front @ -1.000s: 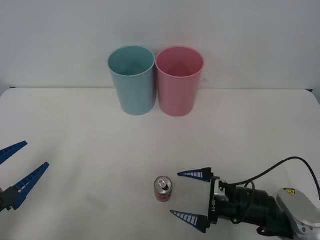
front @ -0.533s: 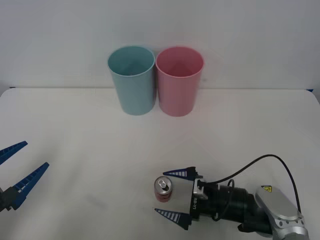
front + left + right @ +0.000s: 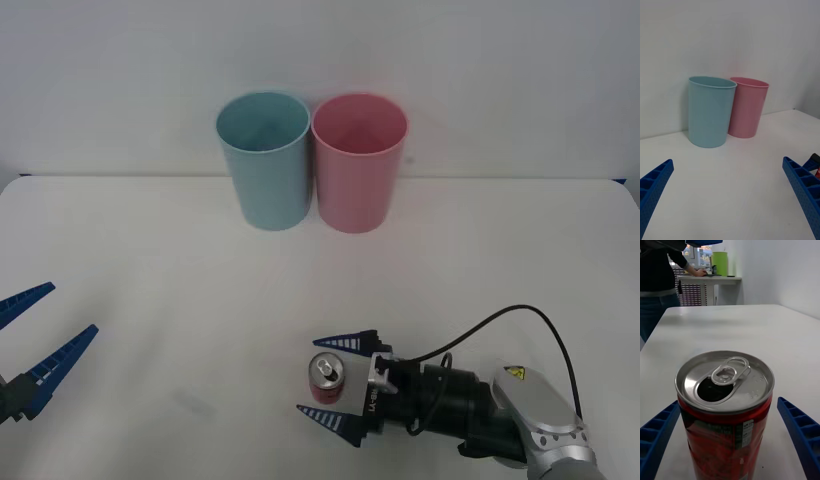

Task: Grasp the object on the table and drop it into the matching bin: aluminum can to the light blue bin, PET bottle to the pink bin.

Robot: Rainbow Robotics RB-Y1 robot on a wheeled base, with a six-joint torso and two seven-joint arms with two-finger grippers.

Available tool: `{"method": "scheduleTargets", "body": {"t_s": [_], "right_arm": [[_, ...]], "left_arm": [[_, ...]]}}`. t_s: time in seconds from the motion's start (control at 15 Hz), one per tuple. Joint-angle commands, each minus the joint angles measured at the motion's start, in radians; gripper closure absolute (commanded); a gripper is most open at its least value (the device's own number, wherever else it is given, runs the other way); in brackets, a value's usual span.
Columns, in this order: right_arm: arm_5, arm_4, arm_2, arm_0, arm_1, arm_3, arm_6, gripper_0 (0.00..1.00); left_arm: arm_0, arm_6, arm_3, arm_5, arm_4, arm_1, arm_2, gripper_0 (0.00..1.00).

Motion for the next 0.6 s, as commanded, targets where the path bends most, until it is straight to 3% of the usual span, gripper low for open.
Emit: {"method": "scheduleTargets", "body": {"t_s": [0.07,0.6], "right_arm": [[-0.005,-0.006,-0.002,0.002,-0.004,-0.001,-0.006,1.00],[-0.006,-0.009,0.006,-0.006,-0.006,-0.001,-0.012,1.00]], "left_arm": [[0.000,0.000,0.000,0.000,0.000,0.000,0.000,0.00],[0.000,0.000,0.000,0.000,0.000,0.000,0.000,0.00]]}}
